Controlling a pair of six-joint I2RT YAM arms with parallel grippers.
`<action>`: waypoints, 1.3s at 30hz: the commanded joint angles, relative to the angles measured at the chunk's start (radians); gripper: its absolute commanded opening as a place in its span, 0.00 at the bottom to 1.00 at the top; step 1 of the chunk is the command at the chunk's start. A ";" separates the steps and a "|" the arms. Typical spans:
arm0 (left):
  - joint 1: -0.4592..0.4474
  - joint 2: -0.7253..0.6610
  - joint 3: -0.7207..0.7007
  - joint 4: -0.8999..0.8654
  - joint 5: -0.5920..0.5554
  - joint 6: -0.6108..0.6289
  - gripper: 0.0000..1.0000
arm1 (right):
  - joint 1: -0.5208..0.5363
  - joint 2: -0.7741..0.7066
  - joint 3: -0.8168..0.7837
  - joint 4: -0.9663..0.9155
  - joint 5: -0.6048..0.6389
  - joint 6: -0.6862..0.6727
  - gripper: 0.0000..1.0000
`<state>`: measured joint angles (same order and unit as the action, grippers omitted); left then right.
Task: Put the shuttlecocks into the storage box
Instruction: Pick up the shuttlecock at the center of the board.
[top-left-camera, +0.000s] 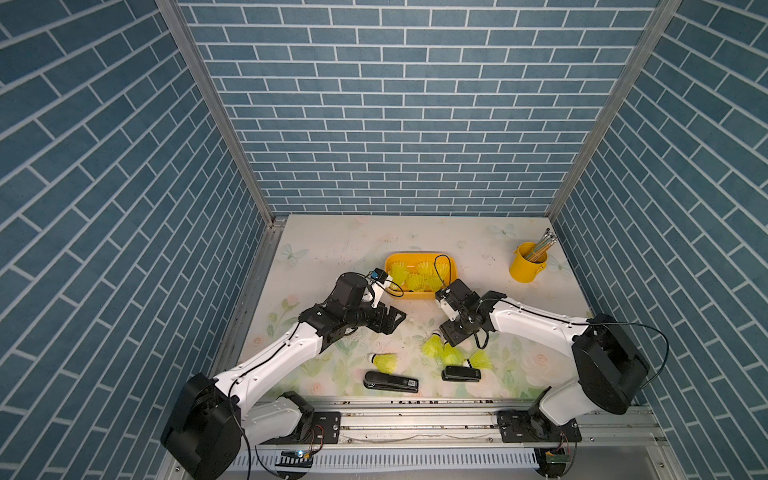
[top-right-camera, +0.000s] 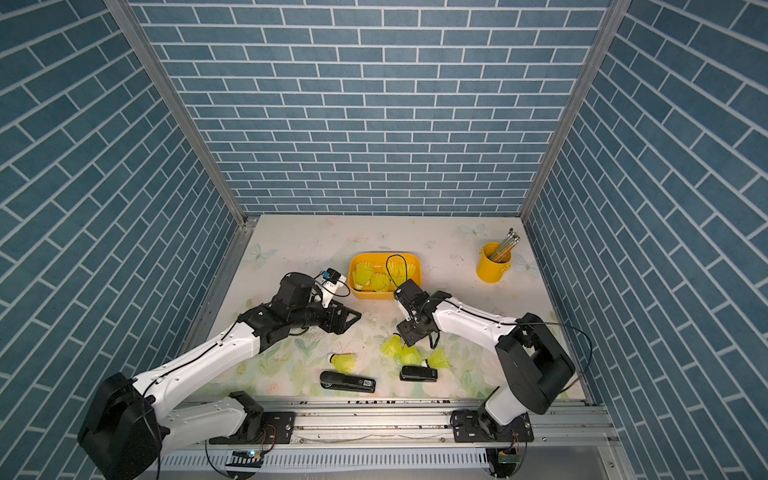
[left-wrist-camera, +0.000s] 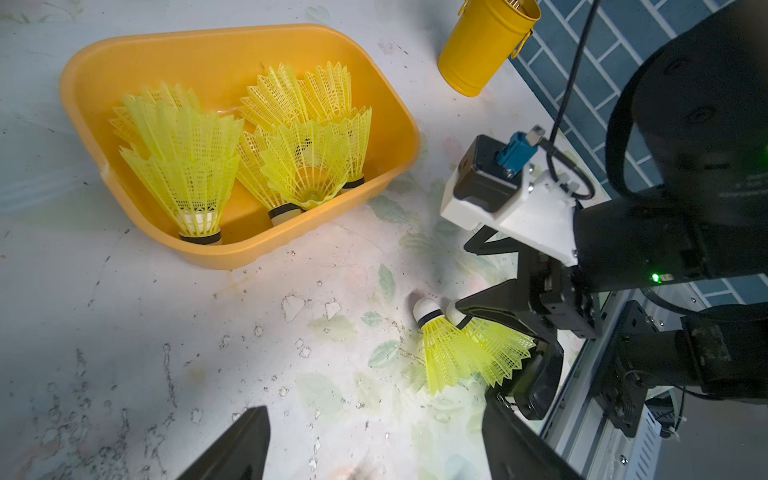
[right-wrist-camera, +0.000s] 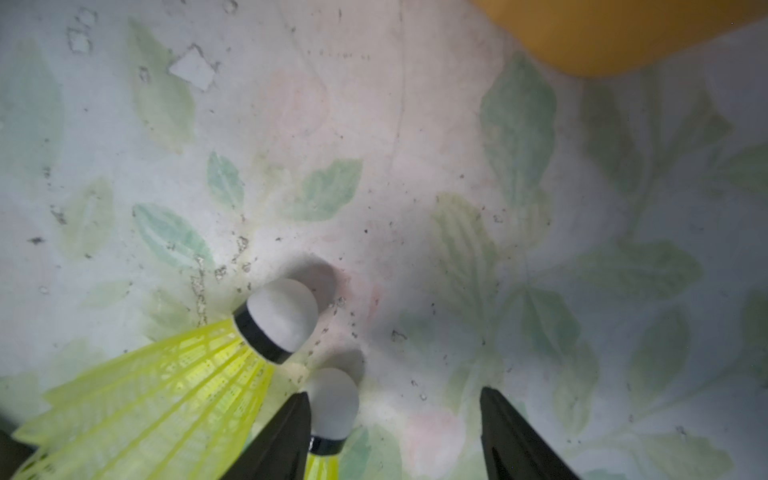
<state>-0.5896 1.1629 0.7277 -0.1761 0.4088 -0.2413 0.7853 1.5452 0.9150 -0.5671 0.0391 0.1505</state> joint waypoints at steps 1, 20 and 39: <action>-0.003 -0.014 -0.001 0.014 -0.005 -0.019 0.86 | 0.014 0.014 0.025 -0.016 -0.009 -0.057 0.69; -0.002 -0.078 -0.018 -0.002 -0.096 -0.036 0.86 | 0.098 0.114 0.109 0.061 -0.056 -0.125 0.75; 0.002 -0.081 -0.016 -0.002 -0.105 -0.042 0.86 | 0.098 0.241 0.186 0.097 -0.036 -0.183 0.57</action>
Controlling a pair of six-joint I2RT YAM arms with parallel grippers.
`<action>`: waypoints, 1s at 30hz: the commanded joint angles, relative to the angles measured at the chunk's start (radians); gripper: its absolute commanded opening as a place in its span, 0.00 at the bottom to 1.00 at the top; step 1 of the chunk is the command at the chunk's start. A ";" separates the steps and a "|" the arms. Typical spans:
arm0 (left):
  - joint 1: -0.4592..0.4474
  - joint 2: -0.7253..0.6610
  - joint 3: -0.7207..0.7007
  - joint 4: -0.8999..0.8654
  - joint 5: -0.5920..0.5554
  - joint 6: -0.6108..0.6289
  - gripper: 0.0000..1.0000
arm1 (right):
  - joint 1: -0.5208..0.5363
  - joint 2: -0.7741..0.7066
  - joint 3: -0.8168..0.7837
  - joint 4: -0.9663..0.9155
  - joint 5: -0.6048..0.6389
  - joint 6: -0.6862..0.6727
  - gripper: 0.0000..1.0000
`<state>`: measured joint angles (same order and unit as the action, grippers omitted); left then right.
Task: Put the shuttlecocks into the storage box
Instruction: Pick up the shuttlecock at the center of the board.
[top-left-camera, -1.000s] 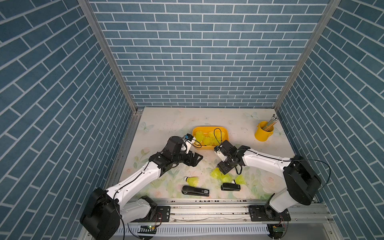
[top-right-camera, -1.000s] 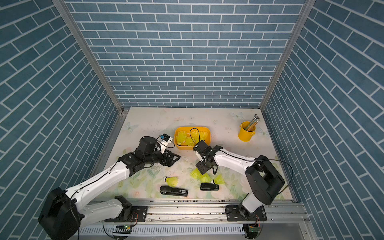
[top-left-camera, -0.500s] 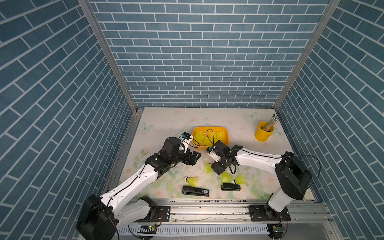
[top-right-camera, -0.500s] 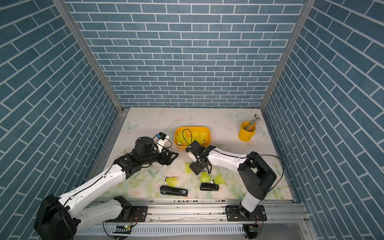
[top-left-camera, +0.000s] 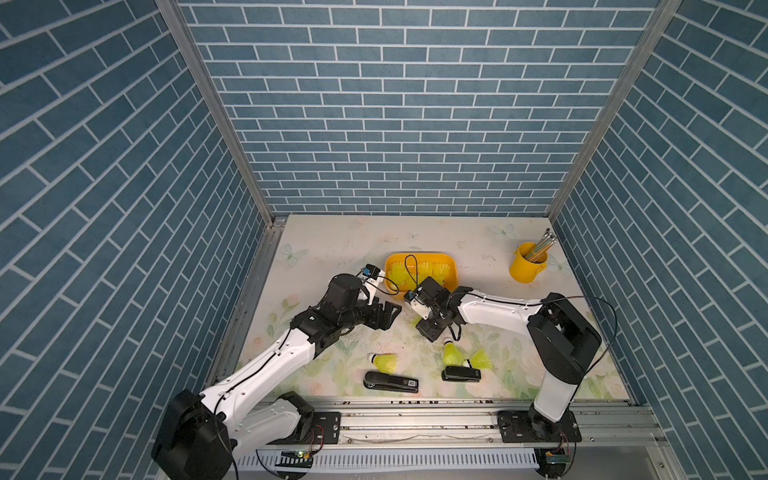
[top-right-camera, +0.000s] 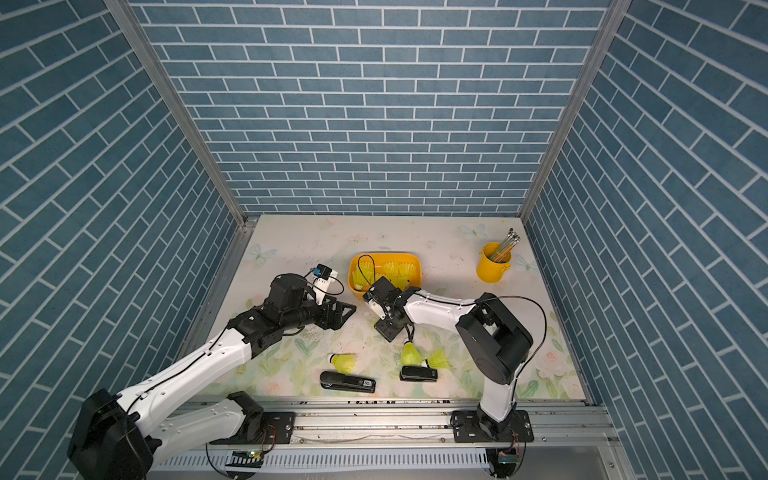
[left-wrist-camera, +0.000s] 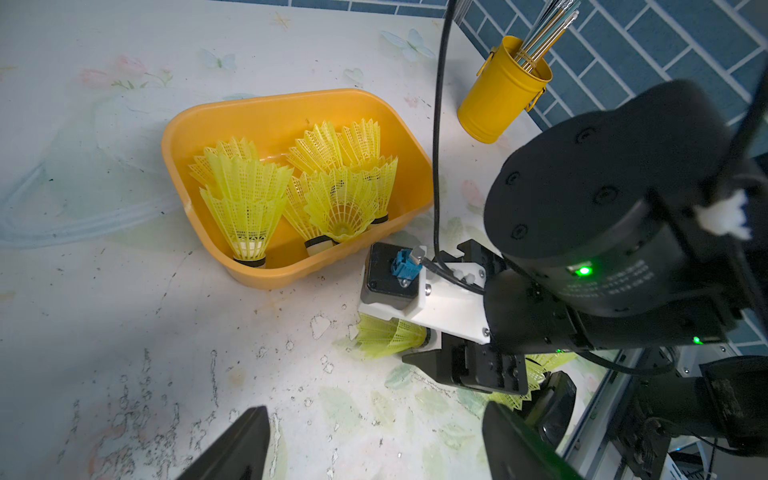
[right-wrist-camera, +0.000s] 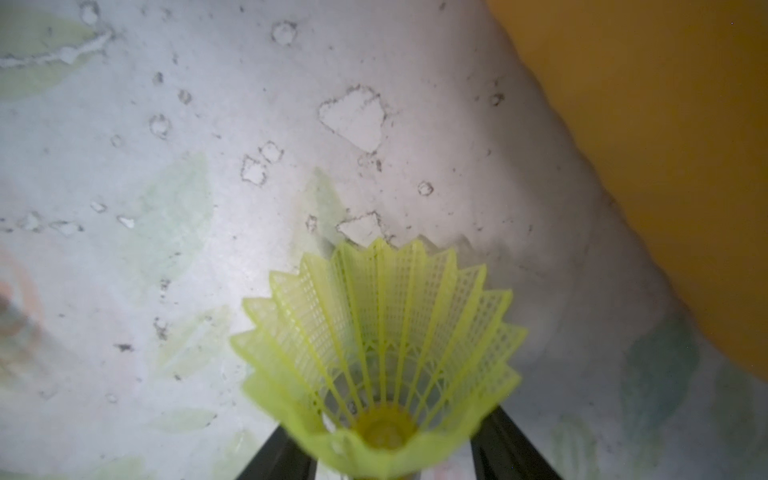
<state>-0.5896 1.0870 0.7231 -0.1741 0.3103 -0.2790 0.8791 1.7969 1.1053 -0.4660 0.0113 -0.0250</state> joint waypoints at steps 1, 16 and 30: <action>0.003 -0.002 -0.013 -0.002 -0.007 -0.005 0.86 | 0.004 -0.015 -0.014 -0.004 -0.010 -0.003 0.55; 0.002 0.026 -0.001 0.025 0.004 -0.016 0.86 | 0.003 -0.040 -0.035 0.014 0.002 0.050 0.21; 0.009 0.119 0.190 0.011 -0.054 -0.103 0.87 | -0.163 -0.248 0.106 -0.106 -0.110 0.185 0.19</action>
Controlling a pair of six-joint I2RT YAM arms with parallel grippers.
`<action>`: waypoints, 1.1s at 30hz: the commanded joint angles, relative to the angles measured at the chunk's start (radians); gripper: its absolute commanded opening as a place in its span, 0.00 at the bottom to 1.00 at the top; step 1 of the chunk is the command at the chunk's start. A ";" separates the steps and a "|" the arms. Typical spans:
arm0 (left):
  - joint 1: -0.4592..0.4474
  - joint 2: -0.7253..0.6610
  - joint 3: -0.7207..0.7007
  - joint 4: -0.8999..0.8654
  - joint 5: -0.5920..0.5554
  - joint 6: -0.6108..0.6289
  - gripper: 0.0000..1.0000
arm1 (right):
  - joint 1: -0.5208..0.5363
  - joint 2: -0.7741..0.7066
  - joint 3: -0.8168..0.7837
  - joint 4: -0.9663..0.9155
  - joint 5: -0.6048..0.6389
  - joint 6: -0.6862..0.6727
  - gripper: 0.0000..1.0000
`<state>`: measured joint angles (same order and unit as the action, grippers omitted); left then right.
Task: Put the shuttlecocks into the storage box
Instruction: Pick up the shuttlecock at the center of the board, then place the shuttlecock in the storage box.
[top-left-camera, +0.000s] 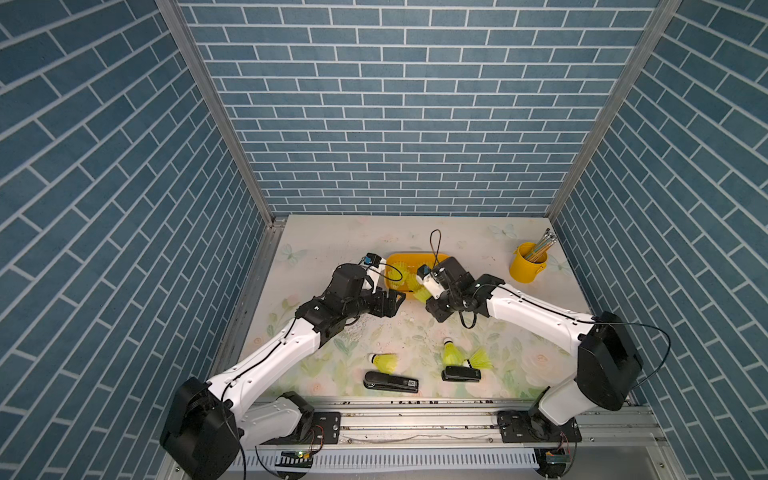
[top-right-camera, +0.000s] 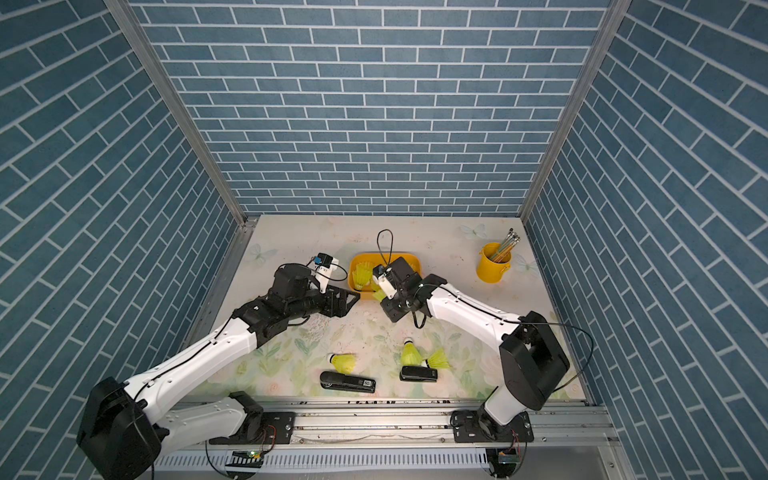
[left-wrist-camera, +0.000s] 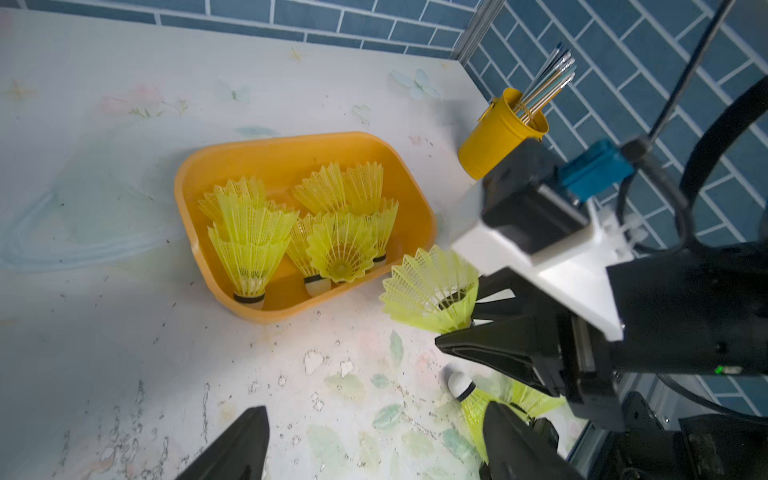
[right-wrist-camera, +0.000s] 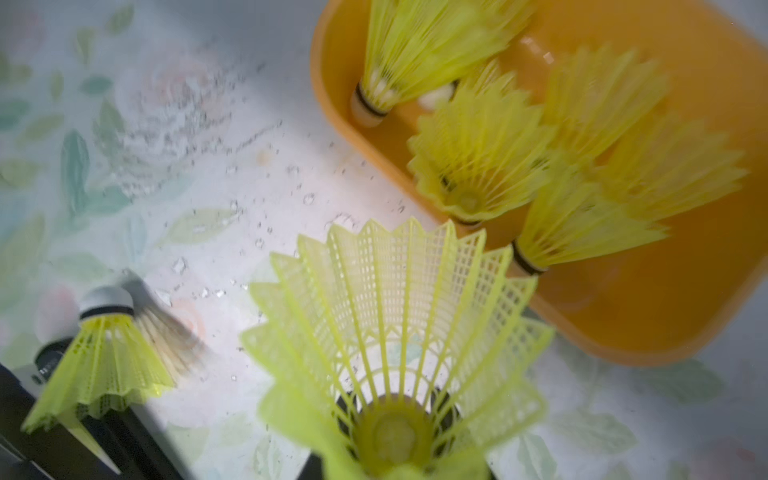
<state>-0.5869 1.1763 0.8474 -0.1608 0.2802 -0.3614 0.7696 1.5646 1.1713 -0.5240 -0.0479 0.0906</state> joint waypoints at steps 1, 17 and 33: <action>0.010 0.052 0.094 -0.013 -0.023 -0.025 0.87 | -0.076 -0.013 0.058 -0.048 -0.064 0.083 0.19; 0.080 0.319 0.283 0.008 -0.001 -0.091 0.88 | -0.234 0.174 0.220 0.021 -0.091 0.195 0.19; 0.080 0.473 0.402 0.007 0.032 -0.101 0.88 | -0.247 0.344 0.346 0.037 -0.087 0.206 0.19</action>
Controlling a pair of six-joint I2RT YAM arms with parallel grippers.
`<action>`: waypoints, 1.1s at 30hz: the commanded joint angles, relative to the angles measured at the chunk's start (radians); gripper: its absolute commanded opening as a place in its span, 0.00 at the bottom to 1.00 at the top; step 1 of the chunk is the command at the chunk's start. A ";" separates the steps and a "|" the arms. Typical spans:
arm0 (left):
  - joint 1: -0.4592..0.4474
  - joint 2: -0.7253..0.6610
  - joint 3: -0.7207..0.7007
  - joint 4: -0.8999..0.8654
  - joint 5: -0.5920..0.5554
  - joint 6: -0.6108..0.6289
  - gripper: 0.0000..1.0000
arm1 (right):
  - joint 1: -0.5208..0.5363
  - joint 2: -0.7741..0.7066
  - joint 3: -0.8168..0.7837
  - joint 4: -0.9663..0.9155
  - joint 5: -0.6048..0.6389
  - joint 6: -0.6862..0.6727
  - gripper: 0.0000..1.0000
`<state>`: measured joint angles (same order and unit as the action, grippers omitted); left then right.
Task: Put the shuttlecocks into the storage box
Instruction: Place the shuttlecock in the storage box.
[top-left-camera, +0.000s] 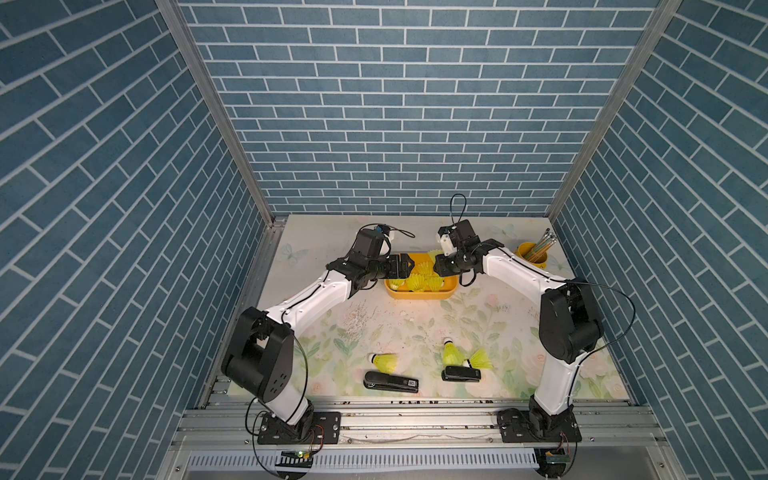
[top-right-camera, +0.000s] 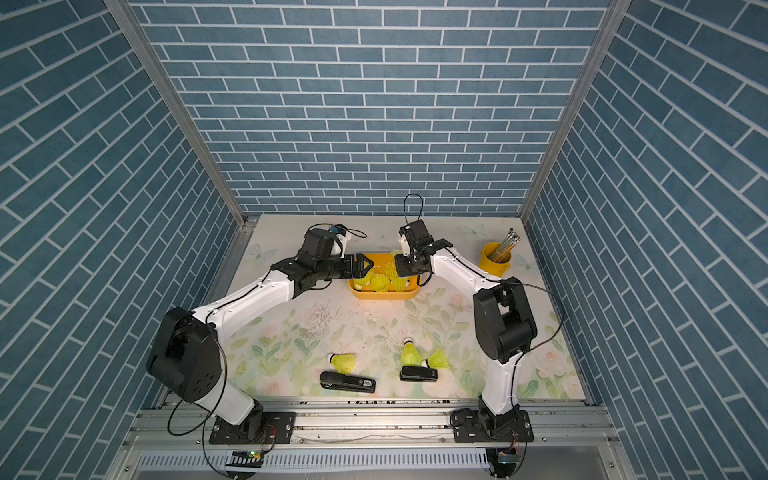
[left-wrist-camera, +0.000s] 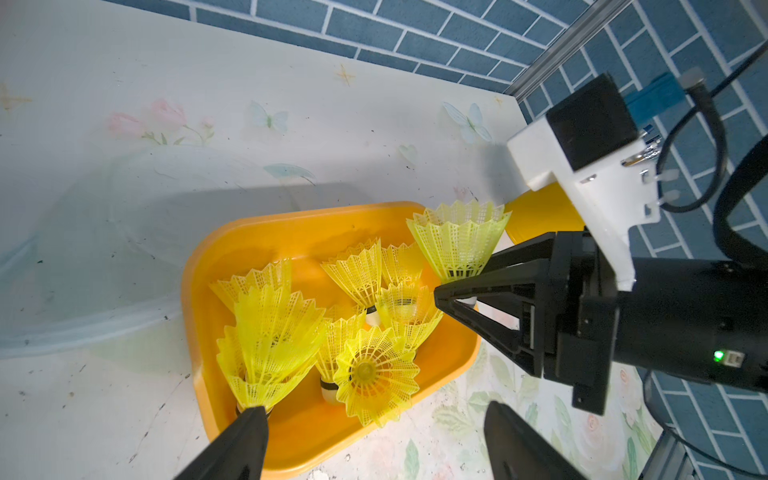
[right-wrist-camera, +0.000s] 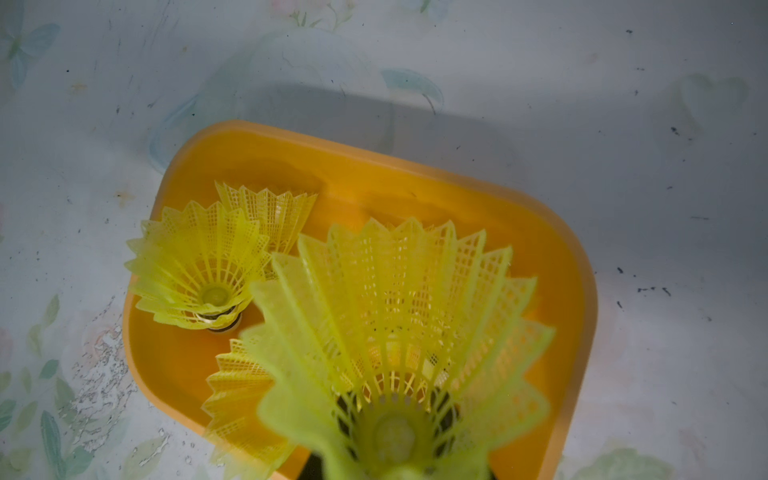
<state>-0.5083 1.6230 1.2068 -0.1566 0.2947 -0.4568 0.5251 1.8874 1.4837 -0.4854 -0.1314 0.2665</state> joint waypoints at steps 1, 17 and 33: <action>0.001 0.037 0.054 0.002 0.021 -0.007 0.88 | -0.002 0.027 0.036 -0.001 -0.005 0.032 0.19; 0.002 0.076 0.069 0.021 0.032 -0.023 0.87 | 0.002 0.071 0.032 0.018 -0.009 0.037 0.20; 0.000 0.106 0.091 0.002 0.041 -0.019 0.87 | 0.005 0.064 0.018 0.018 -0.025 0.039 0.30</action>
<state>-0.5083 1.7260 1.2770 -0.1463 0.3271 -0.4797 0.5255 1.9491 1.4967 -0.4644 -0.1436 0.2844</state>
